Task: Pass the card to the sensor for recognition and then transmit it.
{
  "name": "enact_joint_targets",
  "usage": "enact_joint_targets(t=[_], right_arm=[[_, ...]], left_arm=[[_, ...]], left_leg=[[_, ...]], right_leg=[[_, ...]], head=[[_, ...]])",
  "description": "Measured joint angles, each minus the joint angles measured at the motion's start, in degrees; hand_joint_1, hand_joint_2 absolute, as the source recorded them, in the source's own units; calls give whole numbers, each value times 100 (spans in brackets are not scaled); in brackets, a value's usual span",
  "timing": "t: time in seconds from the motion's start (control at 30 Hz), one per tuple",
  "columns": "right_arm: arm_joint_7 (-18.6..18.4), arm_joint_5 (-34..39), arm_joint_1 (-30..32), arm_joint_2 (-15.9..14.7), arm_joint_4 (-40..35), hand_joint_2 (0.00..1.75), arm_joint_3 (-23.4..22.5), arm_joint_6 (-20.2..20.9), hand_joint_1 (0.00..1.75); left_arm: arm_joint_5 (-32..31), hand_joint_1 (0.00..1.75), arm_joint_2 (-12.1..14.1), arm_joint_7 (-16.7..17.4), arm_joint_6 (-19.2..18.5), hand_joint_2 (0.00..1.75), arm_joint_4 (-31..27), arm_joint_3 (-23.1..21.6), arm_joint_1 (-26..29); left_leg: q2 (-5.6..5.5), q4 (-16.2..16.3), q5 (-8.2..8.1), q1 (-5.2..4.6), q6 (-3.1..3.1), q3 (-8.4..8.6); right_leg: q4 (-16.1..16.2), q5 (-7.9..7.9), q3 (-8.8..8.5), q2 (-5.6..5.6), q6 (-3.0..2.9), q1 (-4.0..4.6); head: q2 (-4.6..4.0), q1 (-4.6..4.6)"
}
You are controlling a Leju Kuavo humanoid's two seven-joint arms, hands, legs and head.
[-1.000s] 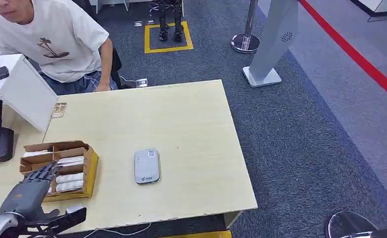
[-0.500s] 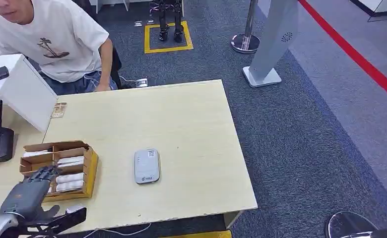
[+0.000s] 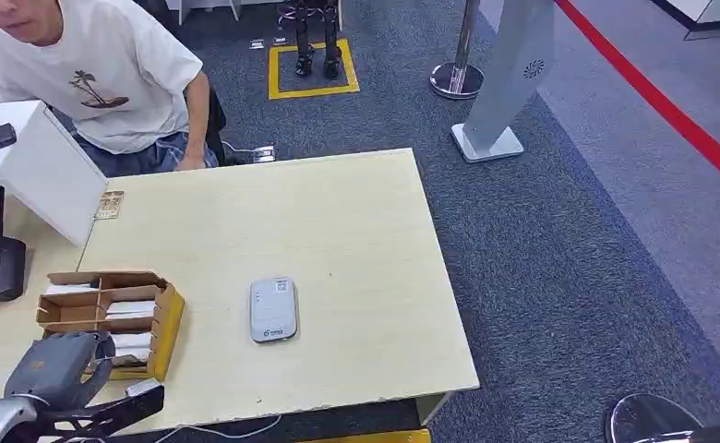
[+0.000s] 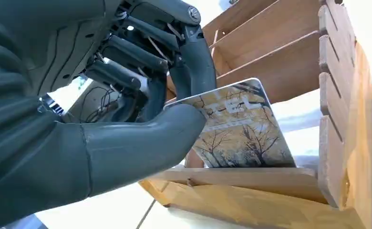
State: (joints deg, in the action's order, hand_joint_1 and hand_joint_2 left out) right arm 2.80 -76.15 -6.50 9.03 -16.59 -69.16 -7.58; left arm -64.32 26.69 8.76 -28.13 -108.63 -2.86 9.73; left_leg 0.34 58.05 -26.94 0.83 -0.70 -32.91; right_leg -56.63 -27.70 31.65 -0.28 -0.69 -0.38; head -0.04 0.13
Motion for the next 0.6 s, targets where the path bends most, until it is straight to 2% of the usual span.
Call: enact_joint_targets(t=[0.4,0.6], right_arm=[[76,79,0,0,0,175,-26,0,0],[76,107,-2,2,0,175,-33,-2,0]], left_arm=[[197,175,66,-50,18,175,-7,13,12],[-18,175,22,-112,383,175,-7,11,-76]], left_leg=[[0,0,0,0,0,0],[-1,0,0,0,0,0]], right_leg=[[0,0,0,0,0,0],[1,0,1,-1,0,0]], head=[[0,0],[0,2]])
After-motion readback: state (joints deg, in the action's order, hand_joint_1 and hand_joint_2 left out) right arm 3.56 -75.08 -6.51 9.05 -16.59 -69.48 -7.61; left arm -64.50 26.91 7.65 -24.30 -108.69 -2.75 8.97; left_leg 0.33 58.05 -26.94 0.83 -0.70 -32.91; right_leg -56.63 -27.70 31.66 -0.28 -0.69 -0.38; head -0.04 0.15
